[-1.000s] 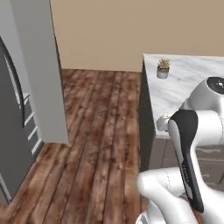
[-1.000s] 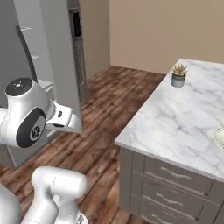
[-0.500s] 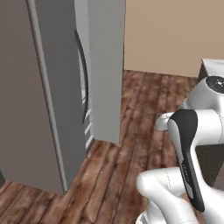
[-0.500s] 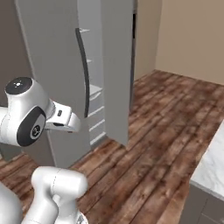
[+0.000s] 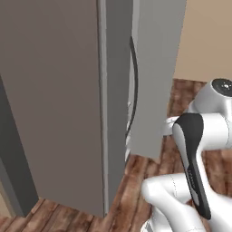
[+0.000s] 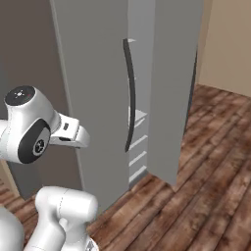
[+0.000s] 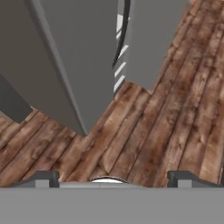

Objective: Take the tangerine, orange, and fish from the freezer and place them in the bowl on the counter.

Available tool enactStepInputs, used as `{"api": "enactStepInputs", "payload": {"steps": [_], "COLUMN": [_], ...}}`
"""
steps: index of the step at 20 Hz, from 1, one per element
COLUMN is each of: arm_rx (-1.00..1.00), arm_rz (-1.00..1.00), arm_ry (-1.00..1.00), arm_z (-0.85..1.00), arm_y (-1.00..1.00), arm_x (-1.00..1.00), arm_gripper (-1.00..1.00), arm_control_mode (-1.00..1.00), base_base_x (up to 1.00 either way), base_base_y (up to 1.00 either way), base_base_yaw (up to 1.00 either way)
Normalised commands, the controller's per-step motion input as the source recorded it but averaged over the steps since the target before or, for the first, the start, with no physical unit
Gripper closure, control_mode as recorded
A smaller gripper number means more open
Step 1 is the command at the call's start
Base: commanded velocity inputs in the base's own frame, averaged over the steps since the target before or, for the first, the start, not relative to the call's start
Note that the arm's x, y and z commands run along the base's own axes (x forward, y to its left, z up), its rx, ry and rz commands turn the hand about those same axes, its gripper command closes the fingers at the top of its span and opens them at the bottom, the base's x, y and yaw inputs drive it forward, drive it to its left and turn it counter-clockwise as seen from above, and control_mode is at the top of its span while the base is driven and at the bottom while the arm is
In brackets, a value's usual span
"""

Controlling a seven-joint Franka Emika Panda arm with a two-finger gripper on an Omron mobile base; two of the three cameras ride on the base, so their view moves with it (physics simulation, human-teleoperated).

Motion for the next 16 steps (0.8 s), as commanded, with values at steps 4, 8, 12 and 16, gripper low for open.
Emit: {"api": "enactStepInputs", "payload": {"steps": [4,8,12,16], "arm_rx": [0.0,0.0,0.0,0.0], "arm_rz": [0.0,0.0,0.0,0.0], "arm_ry": [0.0,0.0,0.0,0.0], "arm_z": [0.0,0.0,0.0,0.0], "arm_y": [0.0,0.0,0.0,0.0], "arm_x": [0.0,0.0,0.0,0.0], "arm_gripper": [-1.0,-1.0,-1.0,-1.0], "arm_control_mode": [1.0,1.0,1.0,1.0], "base_base_x": [0.96,0.68,0.71,0.58], "base_base_y": [0.1,-0.13,-0.4,-0.62], "base_base_yaw": [0.2,0.35,0.42,0.44]}}
